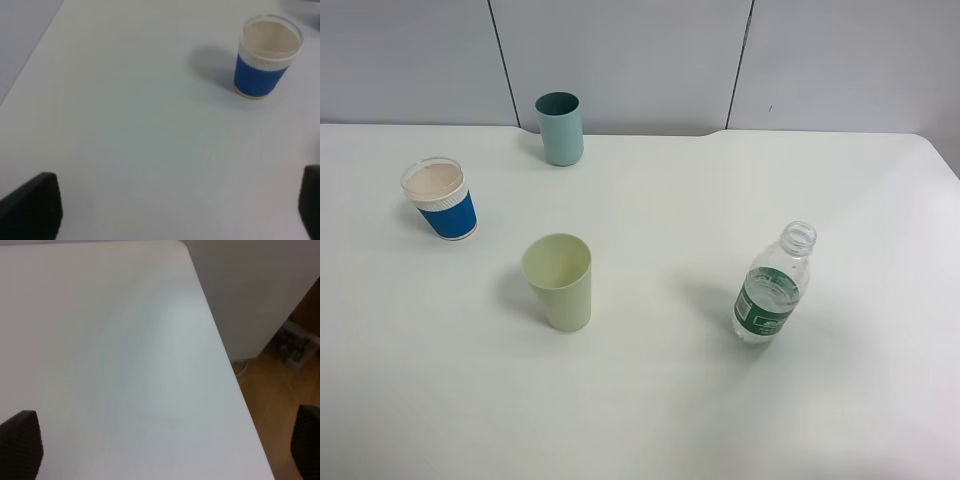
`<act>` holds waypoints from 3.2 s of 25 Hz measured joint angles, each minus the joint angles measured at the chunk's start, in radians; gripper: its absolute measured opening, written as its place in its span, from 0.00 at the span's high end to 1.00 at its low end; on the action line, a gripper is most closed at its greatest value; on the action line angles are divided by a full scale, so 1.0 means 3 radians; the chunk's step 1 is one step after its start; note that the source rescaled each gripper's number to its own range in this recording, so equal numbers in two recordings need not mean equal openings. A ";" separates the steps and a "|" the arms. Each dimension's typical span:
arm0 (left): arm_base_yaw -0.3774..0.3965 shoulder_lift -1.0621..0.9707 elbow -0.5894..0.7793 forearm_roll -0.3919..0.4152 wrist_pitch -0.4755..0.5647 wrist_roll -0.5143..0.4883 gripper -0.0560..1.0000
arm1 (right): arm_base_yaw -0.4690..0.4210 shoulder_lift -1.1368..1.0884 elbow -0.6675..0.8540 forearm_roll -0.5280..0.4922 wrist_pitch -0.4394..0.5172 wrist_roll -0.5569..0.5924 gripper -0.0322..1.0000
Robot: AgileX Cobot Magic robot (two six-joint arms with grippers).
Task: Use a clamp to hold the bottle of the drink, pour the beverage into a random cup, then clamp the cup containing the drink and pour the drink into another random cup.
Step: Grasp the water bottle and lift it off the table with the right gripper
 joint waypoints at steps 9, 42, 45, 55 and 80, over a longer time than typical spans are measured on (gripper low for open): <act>0.0000 0.0000 0.0000 0.0000 0.0000 0.0000 0.13 | 0.0000 0.1173 -0.0010 -0.0021 -0.0735 0.0011 0.00; 0.0000 0.0000 0.0000 -0.0008 0.0000 0.0000 0.13 | 0.0078 0.2445 0.0670 -0.1573 -0.3009 0.0562 0.22; 0.0000 0.0000 0.0000 -0.0008 0.0000 0.0000 0.13 | 0.0078 0.2445 0.0670 -0.1581 -0.3009 0.0562 0.24; 0.0000 0.0000 0.0000 -0.0008 0.0000 0.0000 0.13 | 0.0091 0.2872 0.0670 -0.1558 -0.2980 0.0608 0.26; 0.0000 0.0000 0.0000 -0.0008 0.0000 0.0000 0.13 | 0.0404 0.3374 0.1127 -0.3067 -0.4024 0.0981 0.26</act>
